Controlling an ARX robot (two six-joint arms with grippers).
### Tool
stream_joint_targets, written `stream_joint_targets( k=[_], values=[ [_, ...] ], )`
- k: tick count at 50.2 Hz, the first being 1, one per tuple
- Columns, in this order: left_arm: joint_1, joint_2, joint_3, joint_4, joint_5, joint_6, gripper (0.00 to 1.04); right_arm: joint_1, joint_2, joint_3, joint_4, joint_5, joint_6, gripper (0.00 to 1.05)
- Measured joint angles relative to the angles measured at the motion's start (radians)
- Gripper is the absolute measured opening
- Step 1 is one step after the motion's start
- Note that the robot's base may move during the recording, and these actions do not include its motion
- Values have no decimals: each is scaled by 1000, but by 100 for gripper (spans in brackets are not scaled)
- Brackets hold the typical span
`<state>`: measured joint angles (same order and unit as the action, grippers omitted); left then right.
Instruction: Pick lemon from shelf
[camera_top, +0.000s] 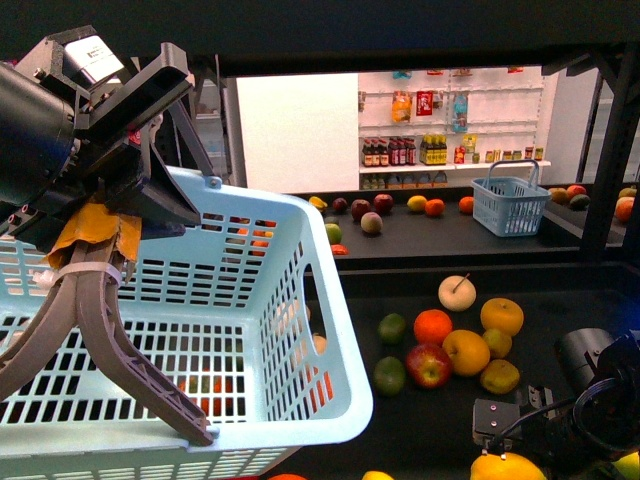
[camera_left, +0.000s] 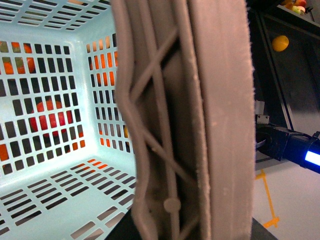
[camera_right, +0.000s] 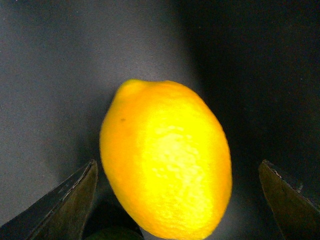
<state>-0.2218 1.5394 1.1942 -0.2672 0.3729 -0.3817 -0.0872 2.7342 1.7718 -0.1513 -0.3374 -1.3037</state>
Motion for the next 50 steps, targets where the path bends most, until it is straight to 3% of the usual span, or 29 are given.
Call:
stream_joint_targets(
  k=[20, 24, 30, 42, 50],
  values=[
    [0, 0, 0, 0, 1, 0, 15, 19, 73, 105, -81, 7, 0, 97],
    [0, 0, 0, 0, 1, 0, 15, 20, 76, 106, -84, 6, 10, 90],
    [0, 0, 0, 0, 0, 0, 15, 20, 78, 117, -91, 8, 37, 71],
    [0, 0, 0, 0, 1, 0, 15, 18, 78, 118, -55, 8, 88, 71],
    [0, 0, 0, 0, 1, 0, 15, 11, 44, 71, 68, -5, 166, 71]
  ],
)
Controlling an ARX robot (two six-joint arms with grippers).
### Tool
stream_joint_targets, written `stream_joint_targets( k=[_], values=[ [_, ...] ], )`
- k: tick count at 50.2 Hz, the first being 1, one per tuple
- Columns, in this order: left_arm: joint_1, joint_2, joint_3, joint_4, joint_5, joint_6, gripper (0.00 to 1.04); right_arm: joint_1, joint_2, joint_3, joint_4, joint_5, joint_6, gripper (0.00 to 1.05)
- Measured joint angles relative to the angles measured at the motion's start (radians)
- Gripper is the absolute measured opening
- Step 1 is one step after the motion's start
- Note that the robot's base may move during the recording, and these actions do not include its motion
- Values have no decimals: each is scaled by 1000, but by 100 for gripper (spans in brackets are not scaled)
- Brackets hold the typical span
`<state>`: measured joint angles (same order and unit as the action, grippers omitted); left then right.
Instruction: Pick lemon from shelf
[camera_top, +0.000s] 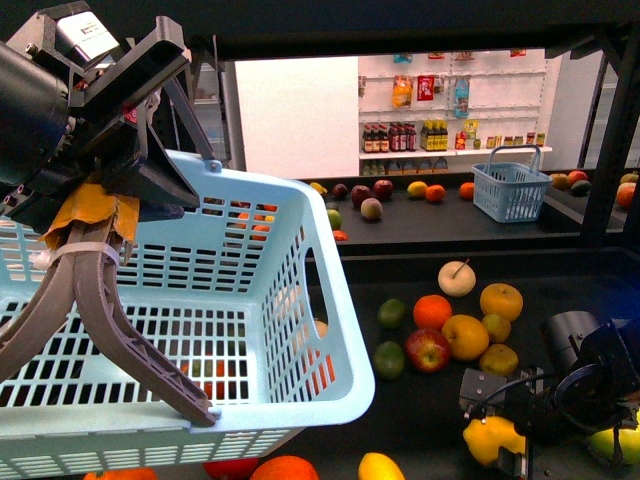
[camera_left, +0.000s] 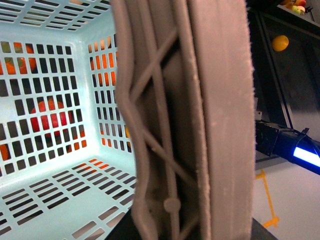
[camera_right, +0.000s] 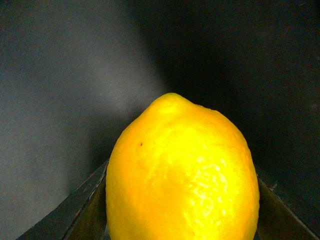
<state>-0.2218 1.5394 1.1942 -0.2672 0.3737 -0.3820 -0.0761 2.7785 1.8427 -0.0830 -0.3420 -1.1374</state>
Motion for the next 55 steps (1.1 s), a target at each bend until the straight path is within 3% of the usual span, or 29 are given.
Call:
stream_joint_targets(
  k=[14, 21, 32, 55],
  values=[
    [0, 0, 0, 0, 0, 0, 15, -31, -267, -188, 314, -3, 267, 71],
    [0, 0, 0, 0, 0, 0, 15, -39, -449, -255, 348, -23, 401, 71],
    [0, 0, 0, 0, 0, 0, 15, 8, -683, -306, 298, -104, 543, 71],
    [0, 0, 0, 0, 0, 0, 15, 290, -788, -151, -1, -142, 694, 70]
  ],
)
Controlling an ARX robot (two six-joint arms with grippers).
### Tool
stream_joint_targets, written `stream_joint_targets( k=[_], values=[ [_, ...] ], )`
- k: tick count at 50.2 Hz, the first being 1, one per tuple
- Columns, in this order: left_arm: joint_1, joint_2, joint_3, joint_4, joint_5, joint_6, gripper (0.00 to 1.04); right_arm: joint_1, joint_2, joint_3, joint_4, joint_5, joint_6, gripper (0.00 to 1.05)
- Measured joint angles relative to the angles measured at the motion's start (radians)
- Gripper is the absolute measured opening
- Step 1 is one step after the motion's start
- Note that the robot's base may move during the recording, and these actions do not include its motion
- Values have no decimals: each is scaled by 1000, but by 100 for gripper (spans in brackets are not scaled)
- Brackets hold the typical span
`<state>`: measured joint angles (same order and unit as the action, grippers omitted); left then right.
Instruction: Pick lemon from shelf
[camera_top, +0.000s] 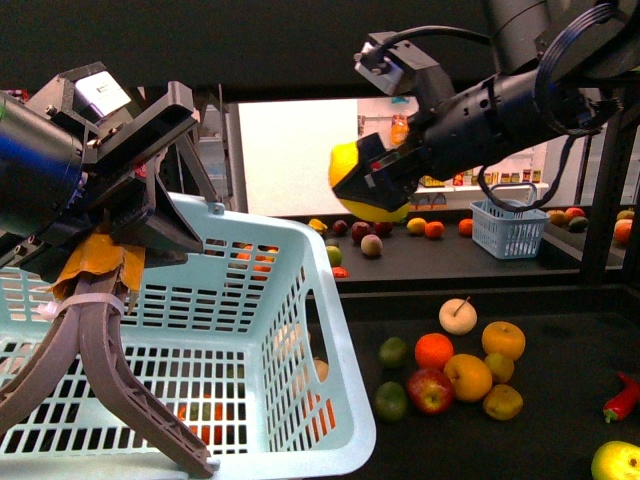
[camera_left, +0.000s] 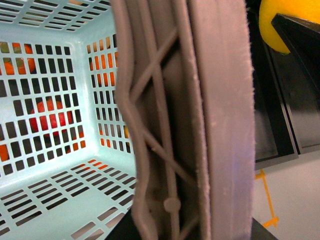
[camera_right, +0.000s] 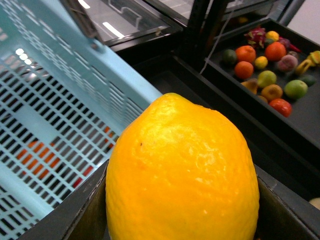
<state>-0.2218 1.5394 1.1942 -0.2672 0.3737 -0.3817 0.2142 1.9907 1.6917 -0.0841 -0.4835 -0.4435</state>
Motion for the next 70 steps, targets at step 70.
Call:
stream_joint_targets(
  k=[70],
  values=[
    [0, 3, 0, 0, -3, -1, 15, -137, -201, -132, 143, 159, 321, 97]
  ],
)
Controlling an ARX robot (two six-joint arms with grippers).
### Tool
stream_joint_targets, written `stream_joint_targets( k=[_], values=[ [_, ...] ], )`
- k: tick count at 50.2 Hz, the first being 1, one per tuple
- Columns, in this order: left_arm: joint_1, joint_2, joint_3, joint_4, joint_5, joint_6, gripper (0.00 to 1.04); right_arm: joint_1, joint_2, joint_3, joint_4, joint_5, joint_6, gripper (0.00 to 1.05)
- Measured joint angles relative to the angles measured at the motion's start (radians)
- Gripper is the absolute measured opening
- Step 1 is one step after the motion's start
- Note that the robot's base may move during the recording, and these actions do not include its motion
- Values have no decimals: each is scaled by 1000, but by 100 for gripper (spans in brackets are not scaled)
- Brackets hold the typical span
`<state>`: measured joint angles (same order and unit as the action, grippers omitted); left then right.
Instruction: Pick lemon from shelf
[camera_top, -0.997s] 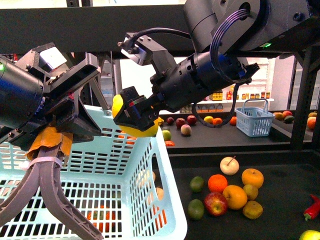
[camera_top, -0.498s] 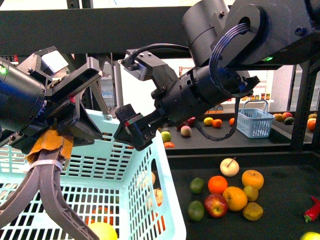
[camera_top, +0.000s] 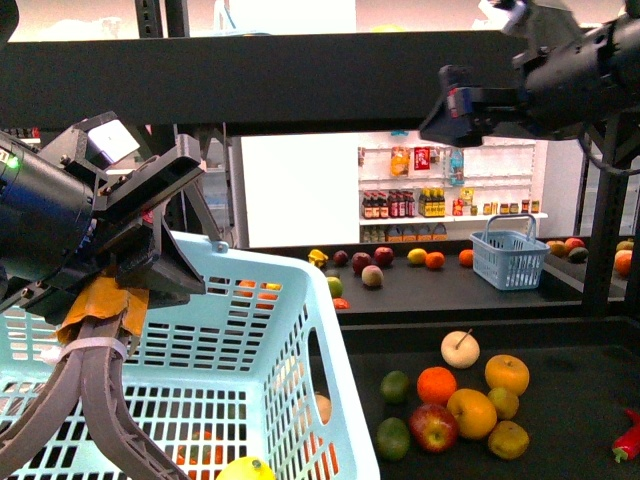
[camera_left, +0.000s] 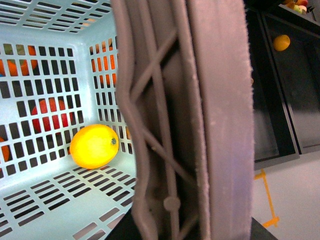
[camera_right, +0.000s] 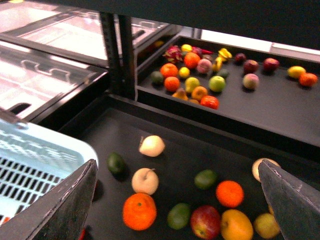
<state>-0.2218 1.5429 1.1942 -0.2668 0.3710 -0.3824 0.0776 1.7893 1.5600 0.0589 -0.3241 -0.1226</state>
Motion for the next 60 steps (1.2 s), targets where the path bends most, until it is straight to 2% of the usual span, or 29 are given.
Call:
stream_joint_targets(
  k=[8, 19, 27, 35, 60],
  values=[
    [0, 0, 0, 0, 0, 1, 15, -93, 11, -122, 77, -15, 33, 97],
    [0, 0, 0, 0, 0, 1, 15, -102, 91, -169, 143, -16, 33, 97],
    [0, 0, 0, 0, 0, 1, 15, -101, 211, -170, 110, 22, 16, 97],
    [0, 0, 0, 0, 0, 1, 15, -87, 314, -170, 79, 44, -31, 97],
    [0, 0, 0, 0, -1, 1, 15, 22, 524, -155, -4, -14, -119, 97]
  ],
)
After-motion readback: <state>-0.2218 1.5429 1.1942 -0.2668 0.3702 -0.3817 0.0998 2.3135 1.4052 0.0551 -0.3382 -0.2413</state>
